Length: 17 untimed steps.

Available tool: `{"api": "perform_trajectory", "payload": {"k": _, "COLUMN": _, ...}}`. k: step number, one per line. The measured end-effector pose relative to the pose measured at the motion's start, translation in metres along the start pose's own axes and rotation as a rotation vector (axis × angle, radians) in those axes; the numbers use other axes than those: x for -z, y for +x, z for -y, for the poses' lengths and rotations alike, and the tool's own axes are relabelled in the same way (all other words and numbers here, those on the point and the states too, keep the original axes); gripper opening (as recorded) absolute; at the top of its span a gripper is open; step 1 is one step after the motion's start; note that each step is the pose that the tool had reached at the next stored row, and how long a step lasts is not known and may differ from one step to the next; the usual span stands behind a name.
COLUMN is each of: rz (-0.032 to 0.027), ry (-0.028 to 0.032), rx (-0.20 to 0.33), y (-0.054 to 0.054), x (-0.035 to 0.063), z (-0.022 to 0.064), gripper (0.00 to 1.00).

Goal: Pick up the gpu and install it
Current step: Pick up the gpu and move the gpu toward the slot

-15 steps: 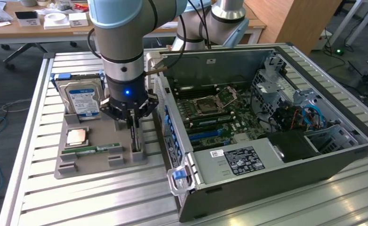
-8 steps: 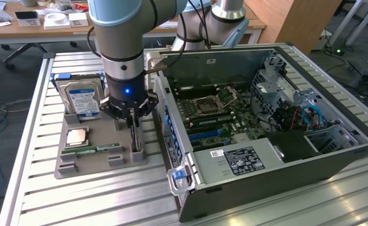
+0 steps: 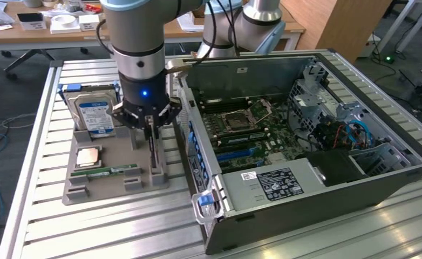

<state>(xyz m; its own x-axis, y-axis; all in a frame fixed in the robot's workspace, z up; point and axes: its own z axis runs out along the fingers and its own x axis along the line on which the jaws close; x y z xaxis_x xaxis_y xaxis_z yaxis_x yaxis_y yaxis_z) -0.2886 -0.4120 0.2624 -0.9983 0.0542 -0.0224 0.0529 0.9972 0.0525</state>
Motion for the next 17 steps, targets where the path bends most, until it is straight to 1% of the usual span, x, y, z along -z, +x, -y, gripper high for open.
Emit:
{"api": "perform_trajectory", "payload": {"k": 10, "rz": 0.0000, "ry": 0.0000, "rx": 0.000, "y": -0.001, "x": 0.0410, "z": -0.0022, "gripper": 0.26}}
{"api": "perform_trajectory", "payload": {"k": 14, "rz": 0.0000, "ry": 0.0000, "rx": 0.000, "y": -0.001, "x": 0.0555, "z": -0.0029, "gripper": 0.26}}
{"api": "perform_trajectory", "payload": {"k": 15, "rz": 0.0001, "ry": -0.0001, "rx": 0.000, "y": -0.002, "x": 0.0706, "z": -0.0037, "gripper": 0.26}}
{"api": "perform_trajectory", "payload": {"k": 17, "rz": 0.0000, "ry": -0.0001, "rx": 0.000, "y": -0.002, "x": 0.0789, "z": -0.0042, "gripper": 0.26}}
